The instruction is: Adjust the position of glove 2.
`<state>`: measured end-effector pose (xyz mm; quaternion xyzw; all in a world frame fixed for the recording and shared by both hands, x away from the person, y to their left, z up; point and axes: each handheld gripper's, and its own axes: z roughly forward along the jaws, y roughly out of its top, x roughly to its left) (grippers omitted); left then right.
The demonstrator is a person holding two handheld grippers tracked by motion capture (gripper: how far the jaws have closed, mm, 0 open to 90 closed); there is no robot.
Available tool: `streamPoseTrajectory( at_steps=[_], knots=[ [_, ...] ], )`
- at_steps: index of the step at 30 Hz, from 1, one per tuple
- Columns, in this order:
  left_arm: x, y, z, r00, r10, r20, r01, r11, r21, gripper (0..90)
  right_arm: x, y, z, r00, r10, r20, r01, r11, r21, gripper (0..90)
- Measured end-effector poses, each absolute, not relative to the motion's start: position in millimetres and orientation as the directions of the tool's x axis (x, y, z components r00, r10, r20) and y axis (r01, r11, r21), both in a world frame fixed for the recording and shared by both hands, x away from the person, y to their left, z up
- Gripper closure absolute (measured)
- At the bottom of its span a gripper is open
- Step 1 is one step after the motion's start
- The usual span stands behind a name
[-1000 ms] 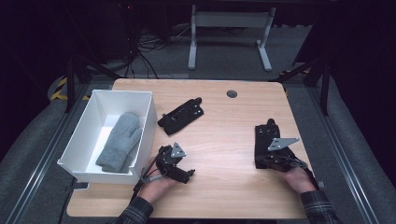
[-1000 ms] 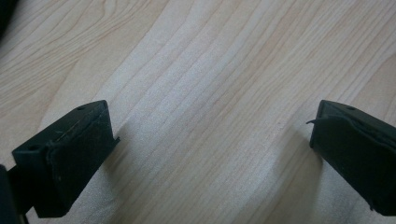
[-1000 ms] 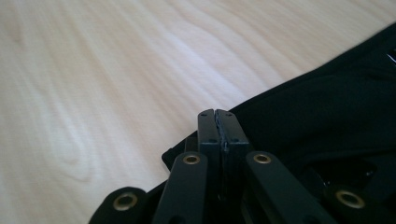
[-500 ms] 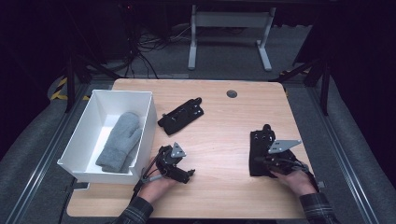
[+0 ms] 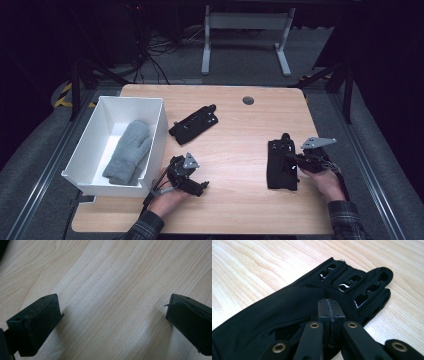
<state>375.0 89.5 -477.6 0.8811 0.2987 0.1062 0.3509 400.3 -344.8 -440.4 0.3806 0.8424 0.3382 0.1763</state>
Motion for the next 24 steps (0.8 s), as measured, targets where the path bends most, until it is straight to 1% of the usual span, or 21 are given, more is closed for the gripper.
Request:
streamPoseTrajectory(
  at_steps=[5, 7, 11, 15, 24],
  knots=[
    [375, 90, -478, 0.799, 0.601, -0.023, 0.452, -0.575, 0.682, 0.0, 406, -342, -449, -0.649, 0.759, -0.053, 0.539, 0.508, 0.671, 90.0],
    [375, 90, -478, 0.799, 0.601, -0.023, 0.452, -0.575, 0.682, 0.1, 406, -342, -451, -0.649, 0.760, -0.036, 0.542, 0.495, 0.679, 90.0],
    [375, 89, -478, 0.798, 0.602, -0.022, 0.451, -0.574, 0.683, 0.0, 401, -335, -451, -0.671, 0.741, -0.037, 0.532, 0.516, 0.671, 90.0],
    [375, 89, -478, 0.799, 0.600, -0.021, 0.450, -0.575, 0.683, 0.0, 393, -323, -451, -0.702, 0.711, -0.037, 0.513, 0.541, 0.666, 90.0],
    [375, 90, -478, 0.799, 0.600, -0.022, 0.452, -0.576, 0.682, 0.1, 365, -296, -450, -0.741, 0.670, -0.053, 0.487, 0.589, 0.645, 90.0]
  ],
)
